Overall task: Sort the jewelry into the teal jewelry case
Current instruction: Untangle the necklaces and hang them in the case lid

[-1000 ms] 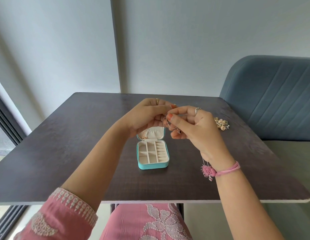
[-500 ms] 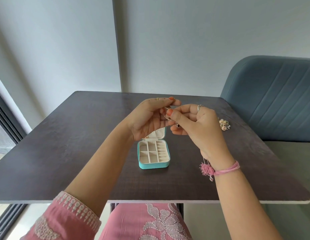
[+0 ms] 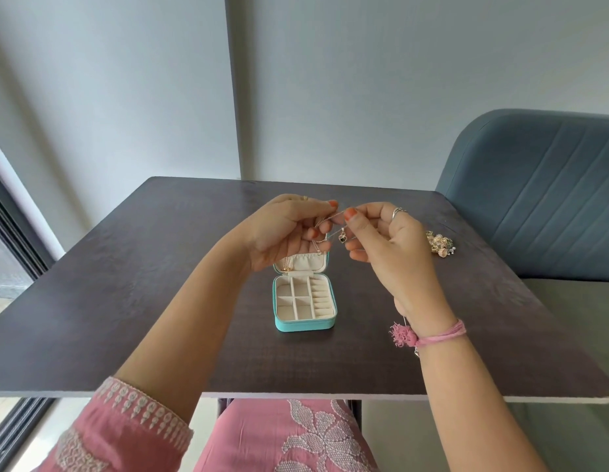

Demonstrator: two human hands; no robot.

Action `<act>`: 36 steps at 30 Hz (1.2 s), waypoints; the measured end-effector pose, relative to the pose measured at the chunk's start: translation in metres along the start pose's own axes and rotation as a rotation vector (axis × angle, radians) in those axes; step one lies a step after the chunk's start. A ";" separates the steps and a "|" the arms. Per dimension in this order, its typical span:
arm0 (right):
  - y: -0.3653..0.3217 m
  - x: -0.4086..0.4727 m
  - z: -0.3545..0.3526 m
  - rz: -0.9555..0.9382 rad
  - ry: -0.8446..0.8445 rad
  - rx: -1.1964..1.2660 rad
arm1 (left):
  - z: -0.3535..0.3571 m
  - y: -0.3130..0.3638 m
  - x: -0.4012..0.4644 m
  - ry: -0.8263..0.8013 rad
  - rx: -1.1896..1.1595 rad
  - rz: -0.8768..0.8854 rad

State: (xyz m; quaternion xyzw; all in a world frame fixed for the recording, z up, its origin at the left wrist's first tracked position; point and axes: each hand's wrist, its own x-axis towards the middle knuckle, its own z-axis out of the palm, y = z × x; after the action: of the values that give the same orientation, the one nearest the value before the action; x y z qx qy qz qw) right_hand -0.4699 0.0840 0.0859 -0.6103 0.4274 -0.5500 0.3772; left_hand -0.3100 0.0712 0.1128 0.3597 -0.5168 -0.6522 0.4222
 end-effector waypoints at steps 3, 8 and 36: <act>0.002 0.000 0.002 0.000 -0.021 -0.010 | 0.000 0.002 -0.002 0.027 0.139 -0.031; 0.002 0.001 0.002 0.065 -0.047 0.048 | -0.002 0.003 -0.002 0.056 0.163 -0.009; -0.010 0.013 -0.002 0.047 -0.232 0.109 | -0.008 0.011 -0.003 -0.094 0.112 -0.002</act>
State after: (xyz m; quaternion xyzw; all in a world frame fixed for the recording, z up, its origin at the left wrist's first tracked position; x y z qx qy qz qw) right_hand -0.4710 0.0753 0.0995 -0.6382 0.3644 -0.4893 0.4696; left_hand -0.2996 0.0701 0.1224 0.3521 -0.5713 -0.6390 0.3759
